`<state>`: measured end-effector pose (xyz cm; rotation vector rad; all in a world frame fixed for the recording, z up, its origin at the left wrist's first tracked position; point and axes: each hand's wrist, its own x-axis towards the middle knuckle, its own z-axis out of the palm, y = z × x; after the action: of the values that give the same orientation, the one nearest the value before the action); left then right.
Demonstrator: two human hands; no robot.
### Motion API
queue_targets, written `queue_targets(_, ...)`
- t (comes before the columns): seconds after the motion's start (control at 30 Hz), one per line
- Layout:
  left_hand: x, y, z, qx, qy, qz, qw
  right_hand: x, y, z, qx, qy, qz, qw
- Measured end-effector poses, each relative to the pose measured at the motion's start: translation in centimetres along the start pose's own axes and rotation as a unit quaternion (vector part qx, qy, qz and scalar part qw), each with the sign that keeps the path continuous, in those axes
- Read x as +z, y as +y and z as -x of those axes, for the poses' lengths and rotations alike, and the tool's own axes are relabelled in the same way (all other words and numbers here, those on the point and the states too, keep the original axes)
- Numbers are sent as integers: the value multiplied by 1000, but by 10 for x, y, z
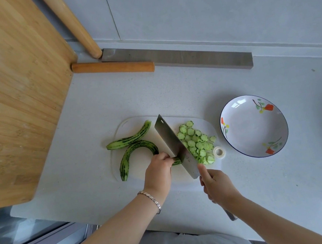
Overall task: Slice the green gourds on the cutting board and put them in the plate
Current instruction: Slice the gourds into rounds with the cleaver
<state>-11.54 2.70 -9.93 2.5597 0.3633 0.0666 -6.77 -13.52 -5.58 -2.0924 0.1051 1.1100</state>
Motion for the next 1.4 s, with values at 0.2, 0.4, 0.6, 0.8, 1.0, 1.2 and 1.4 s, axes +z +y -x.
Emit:
queue_targets(0.2,-3,4,0,4,20,18,1000,-8,-4,6,8,-14,-51,999)
queue_targets(0.4,-4,3,-2,3,20,15,1000,-9,-5,13,-29,-10,8,999)
queue_targets(0.6,-2,2,-3,-10,9,12,1000,-7,-8,9,-41,8,66,997)
queue_targets(0.8,-1,2,1,-18,9,24,1000,2,-2,3,-32,5,70,997)
queue_targets(1.0,0,4,0,-37,13,33,999,-6,-5,1,20,-9,-70,997)
queue_targets(1.2,-2,7,-4,-27,19,41,999,-10,-6,12,-21,-9,-31,999)
queue_targets(1.4,-2,7,-5,-22,16,29,999,-4,-9,7,-46,11,64,997)
